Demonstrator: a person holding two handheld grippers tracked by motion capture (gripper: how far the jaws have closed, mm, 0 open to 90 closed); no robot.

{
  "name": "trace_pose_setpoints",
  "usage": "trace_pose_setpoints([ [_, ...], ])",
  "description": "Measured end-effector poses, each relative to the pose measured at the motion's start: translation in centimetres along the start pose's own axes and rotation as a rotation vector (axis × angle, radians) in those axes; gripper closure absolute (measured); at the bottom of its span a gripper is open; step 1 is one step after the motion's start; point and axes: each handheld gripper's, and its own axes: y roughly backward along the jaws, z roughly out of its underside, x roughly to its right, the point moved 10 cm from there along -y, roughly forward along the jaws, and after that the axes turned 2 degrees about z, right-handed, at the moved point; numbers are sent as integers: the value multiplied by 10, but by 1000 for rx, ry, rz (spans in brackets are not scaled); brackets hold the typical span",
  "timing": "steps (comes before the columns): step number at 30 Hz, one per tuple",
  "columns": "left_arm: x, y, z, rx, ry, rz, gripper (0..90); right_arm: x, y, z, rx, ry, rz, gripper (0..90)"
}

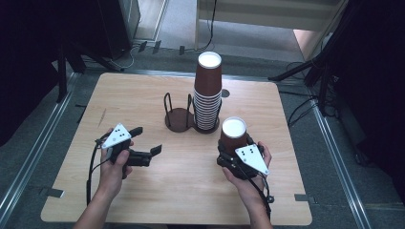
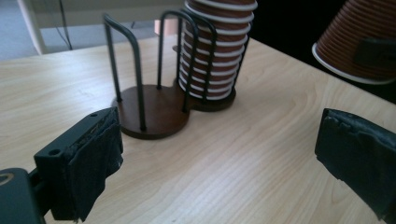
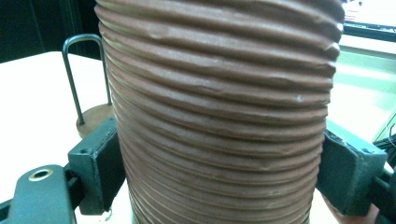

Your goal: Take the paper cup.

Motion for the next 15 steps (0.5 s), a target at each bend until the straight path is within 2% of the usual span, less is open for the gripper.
trace_pose_setpoints([
  [6, 11, -3, 2, -20, -31, 35, 17, -11, -4, 7, -16, 23, -13, 143],
  [10, 23, -3, 0, -25, -39, 48, 16, -29, -6, 12, -20, 98, -24, 143],
  [12, 26, -4, 0, -32, -34, 56, 16, -32, -7, 14, -21, 112, -26, 143],
  [13, 29, -5, 0, -42, -37, 62, 17, -39, -7, 16, -23, 156, -25, 142],
  [15, 33, -5, 1, -48, -37, 74, 16, -44, -7, 18, -22, 190, -26, 142],
])
